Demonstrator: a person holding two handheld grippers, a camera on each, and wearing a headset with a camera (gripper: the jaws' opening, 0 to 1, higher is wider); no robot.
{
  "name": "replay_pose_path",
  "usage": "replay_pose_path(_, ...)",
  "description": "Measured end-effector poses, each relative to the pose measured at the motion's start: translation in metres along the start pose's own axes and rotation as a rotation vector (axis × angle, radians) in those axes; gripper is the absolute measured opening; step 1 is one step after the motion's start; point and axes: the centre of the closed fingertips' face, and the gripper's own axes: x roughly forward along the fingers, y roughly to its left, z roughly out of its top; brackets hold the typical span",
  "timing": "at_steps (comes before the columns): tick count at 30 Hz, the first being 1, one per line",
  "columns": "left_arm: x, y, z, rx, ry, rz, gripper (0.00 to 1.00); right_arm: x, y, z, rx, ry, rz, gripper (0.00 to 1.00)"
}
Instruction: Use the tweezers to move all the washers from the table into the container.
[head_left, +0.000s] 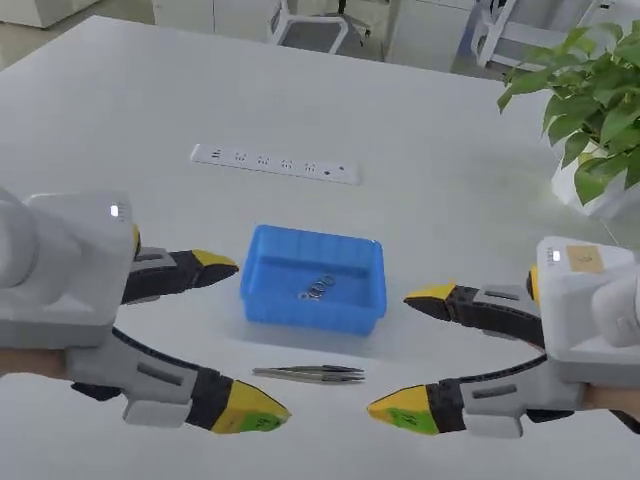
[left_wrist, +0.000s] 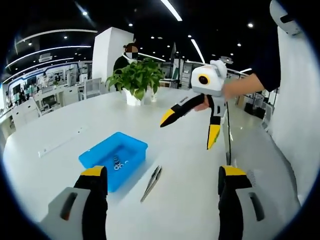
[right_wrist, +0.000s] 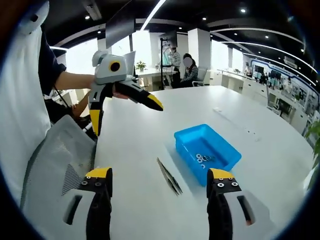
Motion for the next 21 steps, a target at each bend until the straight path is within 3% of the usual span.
replay_pose_path(3, -0.007, 0.0, 0.005, -0.011, -0.015, 0.02, 0.99, -0.004, 0.002, 0.0, 0.011, -0.009, -0.003, 0.86)
replay_pose_path(7, -0.016, -0.003, 0.02, -0.027, -0.071, 0.031, 0.99, -0.01, 0.009, 0.003, 0.008, -0.017, 0.002, 0.98)
replay_pose_path(9, -0.019, -0.006, 0.024, -0.011, -0.081, 0.032, 0.99, -0.012, 0.012, 0.004, 0.001, -0.022, 0.013, 1.0)
replay_pose_path(13, -0.02, -0.01, 0.026, 0.015, -0.07, 0.038, 0.99, -0.015, 0.013, 0.002, -0.029, -0.006, 0.002, 1.0)
replay_pose_path(21, -0.027, -0.014, 0.021, 0.034, -0.044, 0.056, 0.99, -0.022, 0.011, 0.007, -0.026, -0.024, -0.019, 1.0)
